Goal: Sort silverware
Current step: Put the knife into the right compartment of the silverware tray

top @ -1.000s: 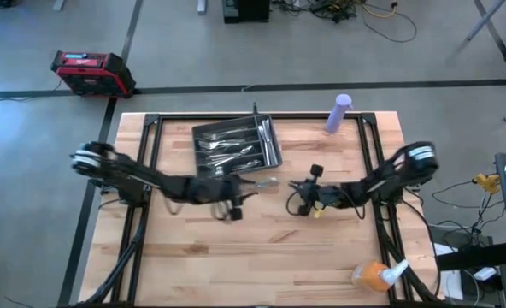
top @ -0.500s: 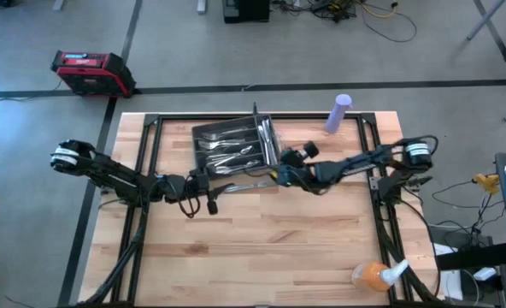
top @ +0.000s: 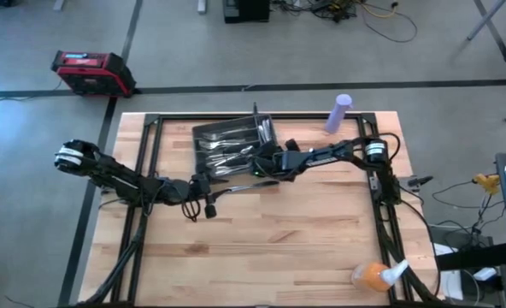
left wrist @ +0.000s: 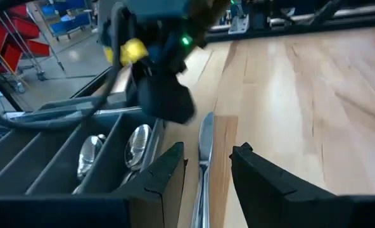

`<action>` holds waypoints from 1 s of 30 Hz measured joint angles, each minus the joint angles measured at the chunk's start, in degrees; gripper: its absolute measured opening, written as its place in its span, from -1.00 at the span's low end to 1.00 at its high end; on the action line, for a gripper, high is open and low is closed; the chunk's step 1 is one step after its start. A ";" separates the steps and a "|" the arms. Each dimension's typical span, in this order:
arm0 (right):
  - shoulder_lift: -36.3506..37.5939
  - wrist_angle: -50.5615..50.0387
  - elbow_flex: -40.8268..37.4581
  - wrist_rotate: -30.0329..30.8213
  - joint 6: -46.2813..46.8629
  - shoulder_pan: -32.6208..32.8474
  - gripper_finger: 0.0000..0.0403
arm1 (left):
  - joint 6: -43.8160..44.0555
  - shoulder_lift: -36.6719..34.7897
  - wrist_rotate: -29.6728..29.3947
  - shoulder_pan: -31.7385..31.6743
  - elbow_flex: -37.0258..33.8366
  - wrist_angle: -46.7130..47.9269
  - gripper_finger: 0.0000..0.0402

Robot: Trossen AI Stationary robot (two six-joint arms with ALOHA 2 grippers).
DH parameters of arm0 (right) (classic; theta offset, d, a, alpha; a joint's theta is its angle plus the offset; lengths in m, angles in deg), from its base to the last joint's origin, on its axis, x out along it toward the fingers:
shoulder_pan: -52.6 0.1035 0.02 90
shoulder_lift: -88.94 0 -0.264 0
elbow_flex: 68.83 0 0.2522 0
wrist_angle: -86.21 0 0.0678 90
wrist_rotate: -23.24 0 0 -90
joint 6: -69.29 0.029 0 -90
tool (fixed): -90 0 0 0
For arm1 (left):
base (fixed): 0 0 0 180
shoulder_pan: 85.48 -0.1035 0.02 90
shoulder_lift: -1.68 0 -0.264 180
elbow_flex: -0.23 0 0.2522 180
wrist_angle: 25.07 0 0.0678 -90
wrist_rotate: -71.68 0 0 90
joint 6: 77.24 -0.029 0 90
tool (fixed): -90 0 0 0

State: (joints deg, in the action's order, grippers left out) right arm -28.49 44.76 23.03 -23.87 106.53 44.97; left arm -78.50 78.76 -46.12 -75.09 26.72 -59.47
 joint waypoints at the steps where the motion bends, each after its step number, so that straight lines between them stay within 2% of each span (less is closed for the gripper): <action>1: -0.23 -0.28 0.34 -1.67 -1.13 0.20 -0.68 | 0.51 0.30 0.01 0.12 -0.11 -0.09 -0.42; 7: 0.34 -3.50 0.90 -2.43 -0.77 1.89 -0.25 | 4.59 2.55 -0.17 0.59 -1.27 -0.02 -0.42; 12: 4.19 -11.54 0.90 -3.39 -1.81 4.55 -0.02 | 7.28 5.76 -0.17 0.72 -1.29 -0.96 -0.42; 14: 6.19 -12.59 0.79 -4.39 -7.34 6.26 0.03 | 8.00 7.90 -0.25 0.72 -0.76 -1.43 -0.42; 16: 7.54 -12.42 0.30 -8.09 -16.52 8.69 0.06 | 8.00 10.14 -0.21 0.72 -0.44 -1.73 -0.42; 19: 8.97 -6.38 -3.31 -12.90 -28.21 12.21 0.07 | 8.02 13.67 -0.44 0.68 1.01 -3.09 -0.42; 21: 9.42 0.03 -7.66 -15.22 -33.02 13.23 0.03 | 7.98 15.30 -1.84 0.82 1.71 -3.11 -0.42; 24: 10.76 16.35 -16.30 -21.68 -34.16 12.91 -0.13 | 8.54 17.41 -3.38 0.94 3.12 -3.16 -0.42; 26: 10.91 28.31 -22.24 -23.35 -33.37 12.84 -0.32 | 9.13 17.34 -4.88 1.15 3.01 -2.78 -0.42; 30: 10.90 49.52 -31.62 -23.76 -32.44 13.07 -0.84 | 8.41 15.49 -8.33 1.17 2.44 -2.06 -0.42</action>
State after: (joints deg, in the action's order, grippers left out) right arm -17.59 94.28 -8.59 -47.64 74.09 58.04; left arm -70.09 94.25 -54.45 -73.91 29.17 -61.53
